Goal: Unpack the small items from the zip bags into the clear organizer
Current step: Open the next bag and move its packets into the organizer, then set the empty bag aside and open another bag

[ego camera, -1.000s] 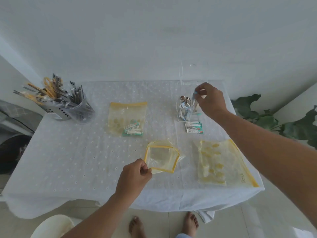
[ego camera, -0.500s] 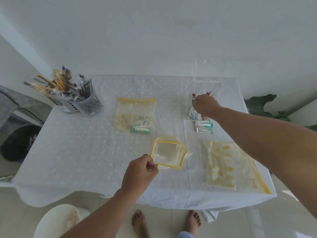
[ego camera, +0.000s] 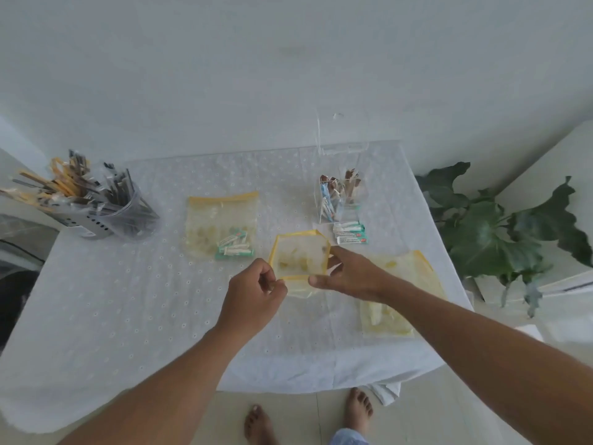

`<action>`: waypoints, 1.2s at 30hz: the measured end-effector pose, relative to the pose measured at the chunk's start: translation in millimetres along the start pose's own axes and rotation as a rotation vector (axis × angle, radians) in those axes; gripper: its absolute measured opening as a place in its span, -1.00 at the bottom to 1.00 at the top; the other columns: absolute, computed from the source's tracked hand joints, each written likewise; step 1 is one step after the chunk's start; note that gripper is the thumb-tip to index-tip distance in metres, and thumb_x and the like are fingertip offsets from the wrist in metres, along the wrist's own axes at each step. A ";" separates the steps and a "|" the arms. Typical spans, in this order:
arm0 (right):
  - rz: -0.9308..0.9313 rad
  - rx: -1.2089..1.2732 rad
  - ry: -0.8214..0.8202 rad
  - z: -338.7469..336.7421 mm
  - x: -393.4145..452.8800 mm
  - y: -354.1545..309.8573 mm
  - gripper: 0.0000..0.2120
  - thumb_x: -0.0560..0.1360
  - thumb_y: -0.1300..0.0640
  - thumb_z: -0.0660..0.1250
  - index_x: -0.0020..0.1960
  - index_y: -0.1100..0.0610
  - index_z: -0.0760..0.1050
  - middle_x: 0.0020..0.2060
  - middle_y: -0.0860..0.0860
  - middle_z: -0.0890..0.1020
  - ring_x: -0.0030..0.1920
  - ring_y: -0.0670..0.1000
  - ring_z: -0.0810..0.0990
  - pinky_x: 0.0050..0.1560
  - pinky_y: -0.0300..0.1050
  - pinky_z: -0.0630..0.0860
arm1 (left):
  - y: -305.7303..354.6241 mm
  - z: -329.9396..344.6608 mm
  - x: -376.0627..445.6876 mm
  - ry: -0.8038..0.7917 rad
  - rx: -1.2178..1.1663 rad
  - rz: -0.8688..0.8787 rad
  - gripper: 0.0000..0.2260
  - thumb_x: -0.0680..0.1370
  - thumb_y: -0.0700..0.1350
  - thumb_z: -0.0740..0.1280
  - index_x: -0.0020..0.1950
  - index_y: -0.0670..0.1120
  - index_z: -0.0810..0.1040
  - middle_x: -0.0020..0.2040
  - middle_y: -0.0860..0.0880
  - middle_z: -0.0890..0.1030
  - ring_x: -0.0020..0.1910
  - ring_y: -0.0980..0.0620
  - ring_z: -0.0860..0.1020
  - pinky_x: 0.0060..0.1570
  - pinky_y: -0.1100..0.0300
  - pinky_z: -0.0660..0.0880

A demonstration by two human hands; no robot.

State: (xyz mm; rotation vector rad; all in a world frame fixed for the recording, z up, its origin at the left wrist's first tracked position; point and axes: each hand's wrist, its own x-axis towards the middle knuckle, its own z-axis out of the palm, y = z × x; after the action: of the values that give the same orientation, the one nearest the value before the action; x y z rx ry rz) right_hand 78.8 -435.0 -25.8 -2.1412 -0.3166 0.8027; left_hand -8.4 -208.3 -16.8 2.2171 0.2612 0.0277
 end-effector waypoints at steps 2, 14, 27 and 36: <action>0.019 0.085 0.048 22.5 -10.4 4.0 -0.37 0.32 -0.33 0.55 0.26 -0.10 0.44 0.05 -0.17 0.63 -0.02 -0.17 0.64 0.02 -0.21 0.58 | 9.6 6.1 3.6 0.000 -0.020 0.015 -0.78 0.41 -0.21 0.44 -0.25 -0.02 0.41 -0.42 0.07 0.42 -0.43 0.13 0.37 -0.38 0.28 0.34; 0.379 0.910 0.316 58.0 -60.8 33.2 -0.84 0.57 0.27 0.34 0.15 0.25 0.48 -0.06 0.16 0.72 -0.17 0.19 0.75 -0.14 0.07 0.68 | -1.9 61.4 -12.3 -0.059 0.333 0.302 -0.41 0.44 0.31 0.35 0.31 -0.01 0.36 0.29 0.03 0.45 0.26 0.02 0.45 0.21 0.10 0.47; 0.484 0.058 0.424 14.6 -99.1 85.3 -0.84 0.65 -0.02 0.13 0.09 0.00 0.44 -0.19 -0.05 0.68 -0.31 -0.01 0.69 -0.26 -0.02 0.65 | 1.5 122.1 -13.2 -0.475 0.845 0.352 -0.15 0.48 0.24 0.37 0.60 0.02 -0.04 0.63 -0.05 -0.05 0.61 -0.09 -0.02 0.55 -0.12 0.04; 0.155 -0.808 0.687 30.2 -104.1 113.5 -0.41 0.36 0.19 0.49 0.37 0.05 0.43 0.15 0.05 0.50 -0.04 0.15 0.51 -0.10 0.05 0.47 | 9.8 132.5 8.7 -0.556 0.934 0.344 -0.01 0.38 0.16 0.51 0.60 0.03 -0.06 0.63 -0.09 -0.16 0.60 -0.20 -0.09 0.55 -0.14 0.03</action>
State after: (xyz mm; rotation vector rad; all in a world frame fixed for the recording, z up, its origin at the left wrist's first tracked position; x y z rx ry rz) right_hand -25.4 -538.3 -81.4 -3.0611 -0.1071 -0.0692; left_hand 16.7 -315.9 -91.1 3.0304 -0.5263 -0.6297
